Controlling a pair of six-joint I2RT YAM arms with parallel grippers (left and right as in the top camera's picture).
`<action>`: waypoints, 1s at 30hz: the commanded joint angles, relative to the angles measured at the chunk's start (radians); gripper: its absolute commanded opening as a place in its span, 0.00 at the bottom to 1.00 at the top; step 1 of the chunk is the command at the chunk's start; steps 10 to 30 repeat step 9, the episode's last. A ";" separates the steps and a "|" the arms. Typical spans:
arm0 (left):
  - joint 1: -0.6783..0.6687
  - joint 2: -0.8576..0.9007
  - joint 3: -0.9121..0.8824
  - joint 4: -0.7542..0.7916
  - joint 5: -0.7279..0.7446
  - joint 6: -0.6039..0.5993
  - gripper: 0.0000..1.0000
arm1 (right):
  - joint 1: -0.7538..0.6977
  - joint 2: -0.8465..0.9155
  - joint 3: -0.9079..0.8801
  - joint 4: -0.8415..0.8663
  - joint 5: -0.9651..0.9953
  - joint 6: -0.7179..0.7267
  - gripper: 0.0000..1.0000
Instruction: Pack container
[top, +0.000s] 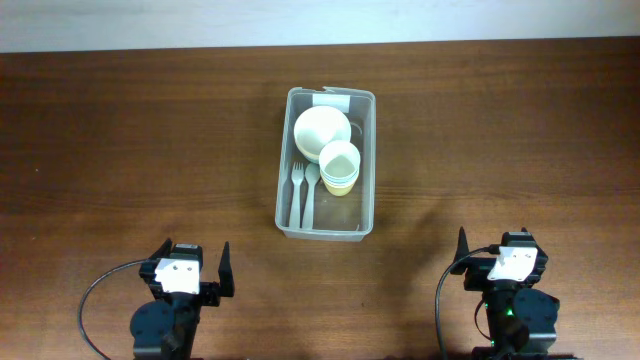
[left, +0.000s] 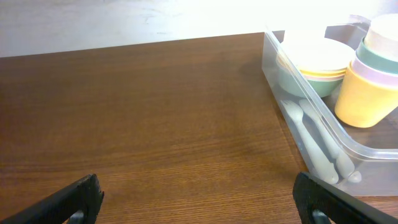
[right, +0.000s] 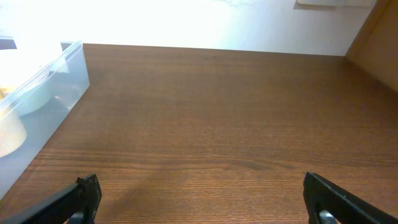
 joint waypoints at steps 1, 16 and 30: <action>-0.004 -0.011 -0.011 0.006 0.004 0.012 1.00 | 0.001 -0.008 -0.009 0.002 -0.003 -0.006 0.99; -0.004 -0.011 -0.011 0.006 0.004 0.012 1.00 | 0.001 -0.008 -0.009 0.002 -0.003 -0.006 0.98; -0.004 -0.011 -0.011 0.006 0.004 0.012 1.00 | 0.001 -0.008 -0.009 0.002 -0.003 -0.006 0.98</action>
